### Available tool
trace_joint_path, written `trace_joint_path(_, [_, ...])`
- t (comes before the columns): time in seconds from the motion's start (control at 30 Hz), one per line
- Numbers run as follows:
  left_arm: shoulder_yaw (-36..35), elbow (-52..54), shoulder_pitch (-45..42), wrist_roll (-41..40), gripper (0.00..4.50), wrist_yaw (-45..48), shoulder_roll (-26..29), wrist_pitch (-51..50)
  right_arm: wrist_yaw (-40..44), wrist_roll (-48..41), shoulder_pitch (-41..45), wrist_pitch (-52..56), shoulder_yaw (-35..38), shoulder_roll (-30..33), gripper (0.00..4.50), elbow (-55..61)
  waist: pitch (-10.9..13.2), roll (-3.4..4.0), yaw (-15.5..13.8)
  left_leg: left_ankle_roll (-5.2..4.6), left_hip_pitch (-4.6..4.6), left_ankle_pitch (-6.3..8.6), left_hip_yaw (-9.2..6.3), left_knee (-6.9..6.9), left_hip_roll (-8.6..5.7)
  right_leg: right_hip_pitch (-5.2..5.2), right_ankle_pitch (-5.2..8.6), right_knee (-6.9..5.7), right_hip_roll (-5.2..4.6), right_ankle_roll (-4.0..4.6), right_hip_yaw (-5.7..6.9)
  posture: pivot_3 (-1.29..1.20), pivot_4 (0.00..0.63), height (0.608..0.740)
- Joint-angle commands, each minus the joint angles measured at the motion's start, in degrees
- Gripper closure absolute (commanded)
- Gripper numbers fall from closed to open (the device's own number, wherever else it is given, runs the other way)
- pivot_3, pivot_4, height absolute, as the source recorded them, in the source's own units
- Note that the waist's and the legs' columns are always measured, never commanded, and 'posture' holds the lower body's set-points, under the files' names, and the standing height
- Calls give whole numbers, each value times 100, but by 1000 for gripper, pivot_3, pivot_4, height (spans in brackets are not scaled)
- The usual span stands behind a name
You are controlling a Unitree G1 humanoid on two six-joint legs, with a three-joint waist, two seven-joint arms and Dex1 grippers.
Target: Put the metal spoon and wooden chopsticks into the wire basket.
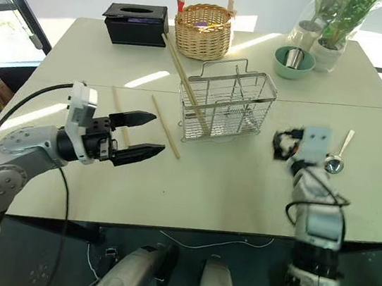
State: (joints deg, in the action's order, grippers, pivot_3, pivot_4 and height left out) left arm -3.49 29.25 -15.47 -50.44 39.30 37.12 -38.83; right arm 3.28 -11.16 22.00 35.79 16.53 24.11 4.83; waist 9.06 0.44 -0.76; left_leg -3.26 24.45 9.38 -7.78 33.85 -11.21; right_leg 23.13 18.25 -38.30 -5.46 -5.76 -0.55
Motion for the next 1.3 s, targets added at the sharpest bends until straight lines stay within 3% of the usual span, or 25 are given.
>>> trace_joint_path(0.03, [-62,133,17,33,23,-102,-57,-15,-218,101,270,486,232,196,0,-24,1,-2,-6,0,0,0,0,-3,0,0,0,2,0,0,0,0,150,740])
trace_joint_path(0.27, [-119,427,271,-35,23,-361,-168,-121,-858,-10,1090,1212,1064,277,0,-980,2,-2,1,-1,5,-1,4,-9,-1,-3,-12,16,-1,-21,-3,0,150,740])
trace_joint_path(0.7, [-252,1021,652,-51,23,-843,-258,-117,-978,61,1987,1186,1085,556,0,-2858,2,-2,11,0,3,-5,6,-1,-1,-33,-15,15,0,-17,-3,0,150,740])
trace_joint_path(1.07, [-368,1340,827,-40,23,-1389,-450,-54,-1746,-60,2887,307,1686,911,0,-4944,2,-3,12,0,3,-6,7,5,-1,-38,-15,16,-1,-17,-2,0,150,740])
trace_joint_path(1.3, [-472,1340,724,31,23,-1614,-475,2,-1818,-187,3052,153,1678,937,0,-5464,3,-4,26,-8,2,-10,7,7,0,-40,-15,17,0,-17,-2,0,150,740])
